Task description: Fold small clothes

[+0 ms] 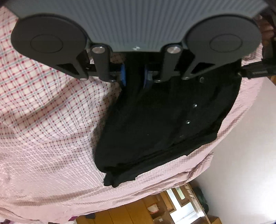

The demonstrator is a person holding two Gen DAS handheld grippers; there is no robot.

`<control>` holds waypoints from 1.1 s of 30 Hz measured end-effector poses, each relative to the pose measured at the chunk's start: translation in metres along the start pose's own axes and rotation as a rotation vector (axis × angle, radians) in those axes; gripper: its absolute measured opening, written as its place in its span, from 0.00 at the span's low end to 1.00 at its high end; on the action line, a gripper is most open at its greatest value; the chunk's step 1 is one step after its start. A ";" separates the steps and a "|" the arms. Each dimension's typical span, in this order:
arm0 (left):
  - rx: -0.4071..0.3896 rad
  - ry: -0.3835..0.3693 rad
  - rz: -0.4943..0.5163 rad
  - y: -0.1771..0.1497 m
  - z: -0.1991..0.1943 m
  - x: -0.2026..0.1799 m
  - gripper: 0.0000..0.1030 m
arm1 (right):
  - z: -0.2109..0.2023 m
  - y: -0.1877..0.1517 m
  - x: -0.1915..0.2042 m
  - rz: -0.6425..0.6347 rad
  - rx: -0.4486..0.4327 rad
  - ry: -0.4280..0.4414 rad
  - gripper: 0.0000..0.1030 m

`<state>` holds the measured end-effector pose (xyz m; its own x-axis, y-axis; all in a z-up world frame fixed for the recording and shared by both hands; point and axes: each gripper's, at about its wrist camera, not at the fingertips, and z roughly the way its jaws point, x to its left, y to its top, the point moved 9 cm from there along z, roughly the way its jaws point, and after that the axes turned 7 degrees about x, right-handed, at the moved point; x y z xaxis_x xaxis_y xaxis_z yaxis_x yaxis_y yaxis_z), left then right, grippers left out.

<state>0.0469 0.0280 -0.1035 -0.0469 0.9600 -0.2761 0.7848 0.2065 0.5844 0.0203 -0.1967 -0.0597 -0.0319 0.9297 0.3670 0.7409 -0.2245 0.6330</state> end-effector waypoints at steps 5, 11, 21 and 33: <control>0.059 0.057 -0.031 -0.005 0.014 0.006 0.40 | 0.000 -0.005 -0.008 0.043 0.021 0.004 0.20; 0.074 0.036 0.013 -0.007 0.023 -0.017 0.62 | 0.005 -0.006 -0.011 0.050 0.036 0.012 0.21; 0.102 0.073 0.092 -0.018 0.037 -0.028 0.66 | 0.009 -0.010 -0.010 0.044 0.050 0.021 0.21; 0.109 0.061 0.112 -0.022 0.040 -0.023 0.70 | 0.011 -0.010 -0.009 0.031 0.050 0.023 0.20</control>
<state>0.0553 -0.0059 -0.1402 0.0098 0.9863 -0.1648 0.8497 0.0787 0.5214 0.0203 -0.1992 -0.0769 -0.0231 0.9155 0.4017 0.7744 -0.2378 0.5864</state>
